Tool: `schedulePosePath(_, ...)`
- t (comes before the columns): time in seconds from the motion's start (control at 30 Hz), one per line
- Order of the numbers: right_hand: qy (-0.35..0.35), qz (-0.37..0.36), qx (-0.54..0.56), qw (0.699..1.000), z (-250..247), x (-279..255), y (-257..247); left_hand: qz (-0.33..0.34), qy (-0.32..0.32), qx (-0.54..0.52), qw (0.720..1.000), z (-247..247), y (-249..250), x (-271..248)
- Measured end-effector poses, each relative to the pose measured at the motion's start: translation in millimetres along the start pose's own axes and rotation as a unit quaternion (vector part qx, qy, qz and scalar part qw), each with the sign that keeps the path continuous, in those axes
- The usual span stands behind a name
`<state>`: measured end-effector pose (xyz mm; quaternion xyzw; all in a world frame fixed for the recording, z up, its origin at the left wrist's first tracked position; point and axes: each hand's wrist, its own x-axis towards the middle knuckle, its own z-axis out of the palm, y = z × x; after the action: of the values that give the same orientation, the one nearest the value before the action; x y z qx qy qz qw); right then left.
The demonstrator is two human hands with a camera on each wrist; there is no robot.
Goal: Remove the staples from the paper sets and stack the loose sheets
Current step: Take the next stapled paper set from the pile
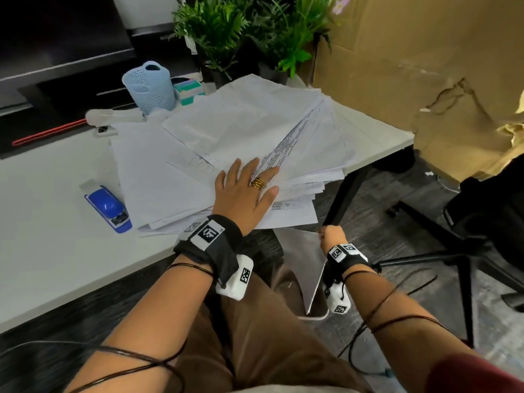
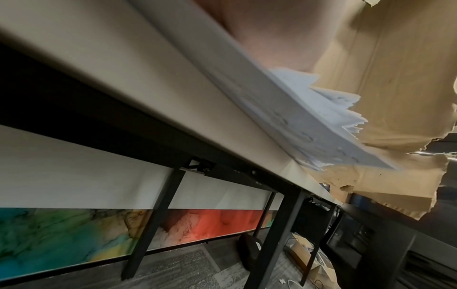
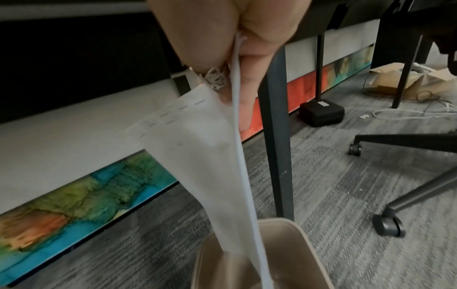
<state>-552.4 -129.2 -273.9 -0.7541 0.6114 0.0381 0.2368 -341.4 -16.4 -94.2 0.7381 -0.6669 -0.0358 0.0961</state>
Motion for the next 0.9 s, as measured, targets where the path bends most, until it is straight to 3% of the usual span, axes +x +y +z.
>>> schedulePosePath(0.27, -0.093, 0.039, 0.049, 0.994, 36, -15, 6, 0.002, 0.013, -0.007, 1.0, 0, 0, -1)
schedulePosePath(0.37, -0.05, 0.025, 0.089, 0.994, 13, -25, -6, 0.002, 0.017, -0.007, 1.0, 1, -1, -2)
schedulePosePath(0.6, 0.09, -0.011, 0.063, 0.994, -74, -61, -36, -0.004, 0.016, -0.017, 1.0, -5, -1, -2)
schedulePosePath(0.77, 0.154, -0.033, 0.034, 0.987, -134, -93, -53, -0.073, 0.063, 0.015, 0.995, -23, -4, -3)
schedulePosePath(0.9, 0.224, -0.021, -0.02, 0.974, -174, -126, -75, -0.075, 0.027, 0.066, 0.995, -34, -11, -7)
